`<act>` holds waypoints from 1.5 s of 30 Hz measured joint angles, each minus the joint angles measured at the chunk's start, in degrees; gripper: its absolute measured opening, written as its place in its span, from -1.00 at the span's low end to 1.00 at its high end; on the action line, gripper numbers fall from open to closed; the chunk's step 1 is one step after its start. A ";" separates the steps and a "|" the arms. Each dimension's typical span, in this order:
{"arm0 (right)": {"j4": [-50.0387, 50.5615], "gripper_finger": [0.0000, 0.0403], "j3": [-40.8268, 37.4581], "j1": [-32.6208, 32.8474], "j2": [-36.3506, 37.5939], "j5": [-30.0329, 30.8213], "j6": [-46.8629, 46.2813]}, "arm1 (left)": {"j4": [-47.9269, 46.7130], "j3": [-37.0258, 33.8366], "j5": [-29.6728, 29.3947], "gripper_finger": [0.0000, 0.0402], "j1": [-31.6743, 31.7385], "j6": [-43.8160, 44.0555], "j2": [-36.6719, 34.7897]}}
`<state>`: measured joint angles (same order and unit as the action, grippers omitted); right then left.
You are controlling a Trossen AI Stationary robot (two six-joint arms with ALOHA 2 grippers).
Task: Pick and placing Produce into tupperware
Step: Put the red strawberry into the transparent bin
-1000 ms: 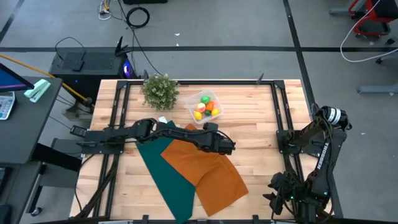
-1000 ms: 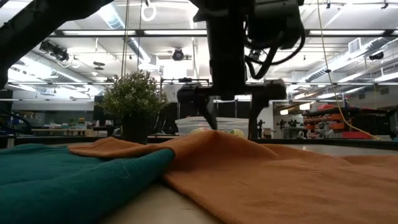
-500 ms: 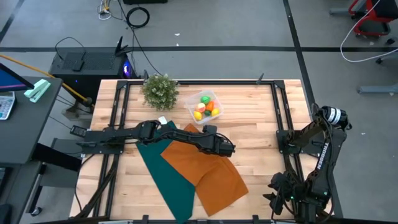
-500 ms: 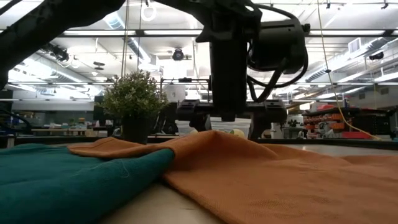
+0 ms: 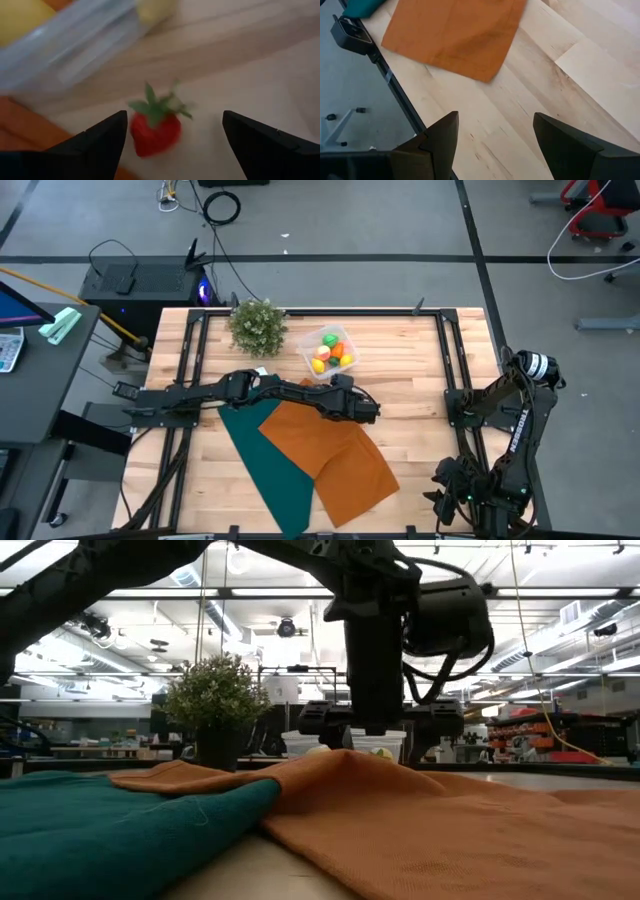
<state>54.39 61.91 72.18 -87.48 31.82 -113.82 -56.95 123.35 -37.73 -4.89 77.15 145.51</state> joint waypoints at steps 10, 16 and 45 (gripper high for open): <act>-0.02 0.11 0.00 0.00 0.00 -0.25 -0.66 | -0.22 0.00 1.44 0.64 1.53 0.12 0.00; 0.00 0.11 0.00 0.00 0.00 -0.25 -0.66 | -0.26 0.00 1.97 0.64 1.57 -0.28 0.00; 0.22 0.11 0.00 -0.02 0.00 -0.20 -0.66 | -0.17 0.13 3.88 -0.20 0.92 -0.04 1.73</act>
<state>54.61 61.91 72.16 -87.48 31.62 -114.48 -57.13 123.48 -33.86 -3.97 77.11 147.24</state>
